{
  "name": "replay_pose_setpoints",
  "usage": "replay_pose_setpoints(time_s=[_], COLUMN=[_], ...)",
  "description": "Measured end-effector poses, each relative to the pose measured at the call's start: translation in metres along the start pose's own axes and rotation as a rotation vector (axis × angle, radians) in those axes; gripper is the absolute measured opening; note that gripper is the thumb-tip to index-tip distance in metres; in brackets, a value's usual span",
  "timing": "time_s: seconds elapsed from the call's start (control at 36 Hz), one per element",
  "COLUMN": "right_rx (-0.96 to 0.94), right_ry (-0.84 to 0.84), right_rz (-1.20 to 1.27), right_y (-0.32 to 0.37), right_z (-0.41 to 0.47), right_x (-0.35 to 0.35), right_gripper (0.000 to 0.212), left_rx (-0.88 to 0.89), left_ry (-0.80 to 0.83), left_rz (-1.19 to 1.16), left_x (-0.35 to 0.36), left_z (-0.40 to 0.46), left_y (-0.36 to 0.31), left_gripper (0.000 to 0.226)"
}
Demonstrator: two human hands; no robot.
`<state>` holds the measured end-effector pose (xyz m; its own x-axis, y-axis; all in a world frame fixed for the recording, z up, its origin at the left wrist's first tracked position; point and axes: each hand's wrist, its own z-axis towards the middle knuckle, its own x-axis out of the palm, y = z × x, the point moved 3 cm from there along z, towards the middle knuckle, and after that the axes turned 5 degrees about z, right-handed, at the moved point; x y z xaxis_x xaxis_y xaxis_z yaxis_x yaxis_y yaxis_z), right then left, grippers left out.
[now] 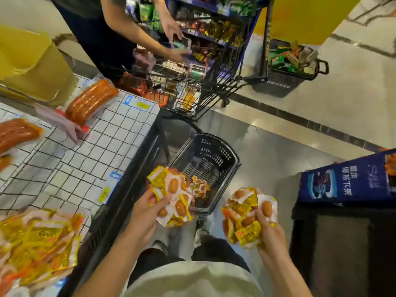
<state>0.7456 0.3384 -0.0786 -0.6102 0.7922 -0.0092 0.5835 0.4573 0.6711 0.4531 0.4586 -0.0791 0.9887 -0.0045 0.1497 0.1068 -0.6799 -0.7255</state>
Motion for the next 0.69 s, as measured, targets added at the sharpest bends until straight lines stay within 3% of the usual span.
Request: replay_pose_setpoints(time_s=[0.22,0.47,0.61,0.69], right_rx=[0.077,0.107,0.098,0.099], right_ry=[-0.039,-0.043,-0.071,-0.118], right_rz=[-0.074,-0.148,-0.155,-0.124], right_y=[-0.013,-0.097,-0.162,-0.201], right_z=[0.118,0.265,0.342,0.385], right_x=[0.013,0.07,0.101,0.117], right_gripper=[0.035,0.017,0.027,0.022], left_rx=[-0.061,-0.073,-0.104,-0.111], left_ry=[-0.138,-0.156,-0.134,-0.134], left_rz=[0.063,0.184,0.281,0.323], left_x=[0.049,0.06,0.05,0.04], left_z=[0.104,0.261,0.358,0.41], left_y=[0.058,0.157,0.223,0.256], left_gripper=[0.029,0.028,0.033,0.029])
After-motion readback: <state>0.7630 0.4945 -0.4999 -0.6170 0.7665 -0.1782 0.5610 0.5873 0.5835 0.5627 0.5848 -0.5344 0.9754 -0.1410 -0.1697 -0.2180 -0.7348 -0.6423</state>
